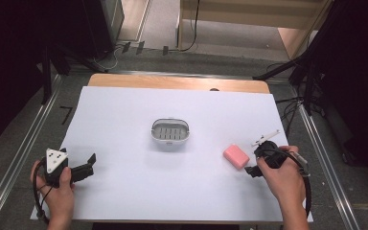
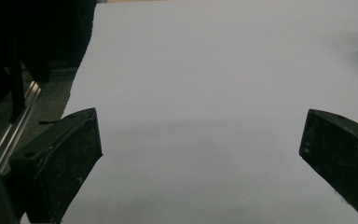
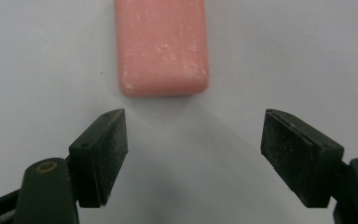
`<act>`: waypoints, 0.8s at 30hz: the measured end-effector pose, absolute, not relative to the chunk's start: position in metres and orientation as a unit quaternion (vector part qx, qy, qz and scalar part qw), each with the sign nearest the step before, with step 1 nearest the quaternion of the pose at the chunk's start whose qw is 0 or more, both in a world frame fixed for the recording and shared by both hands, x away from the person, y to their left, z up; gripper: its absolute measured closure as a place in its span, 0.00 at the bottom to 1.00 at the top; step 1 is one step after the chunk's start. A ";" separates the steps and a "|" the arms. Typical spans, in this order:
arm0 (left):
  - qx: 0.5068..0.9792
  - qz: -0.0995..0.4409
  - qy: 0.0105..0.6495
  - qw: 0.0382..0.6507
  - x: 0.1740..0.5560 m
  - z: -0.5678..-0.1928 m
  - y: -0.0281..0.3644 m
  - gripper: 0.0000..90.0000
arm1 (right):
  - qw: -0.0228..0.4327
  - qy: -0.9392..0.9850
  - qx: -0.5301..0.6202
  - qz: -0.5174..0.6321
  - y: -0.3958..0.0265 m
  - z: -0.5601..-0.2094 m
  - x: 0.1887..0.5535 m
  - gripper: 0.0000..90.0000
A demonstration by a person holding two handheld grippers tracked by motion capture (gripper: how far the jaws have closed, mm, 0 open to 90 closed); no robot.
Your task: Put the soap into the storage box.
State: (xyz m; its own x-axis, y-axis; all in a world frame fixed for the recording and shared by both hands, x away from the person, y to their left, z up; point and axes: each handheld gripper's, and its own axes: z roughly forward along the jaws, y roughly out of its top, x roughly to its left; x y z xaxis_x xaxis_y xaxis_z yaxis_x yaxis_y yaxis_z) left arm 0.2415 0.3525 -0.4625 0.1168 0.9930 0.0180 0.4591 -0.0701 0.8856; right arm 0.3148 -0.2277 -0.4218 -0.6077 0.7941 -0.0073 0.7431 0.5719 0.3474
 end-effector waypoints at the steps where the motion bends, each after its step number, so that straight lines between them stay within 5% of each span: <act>1: 0.642 0.349 0.565 0.382 0.242 -0.463 0.352 0.00 | 0.081 0.883 0.435 0.157 -0.228 -0.422 0.315 0.25; 14: 0.643 0.347 0.566 0.381 0.242 -0.462 0.353 0.00 | 0.063 0.885 0.441 0.135 -0.196 -0.427 0.342 0.18; 24: 0.643 0.346 0.566 0.383 0.242 -0.462 0.353 0.00 | 0.049 0.879 0.458 0.121 -0.182 -0.436 0.358 0.30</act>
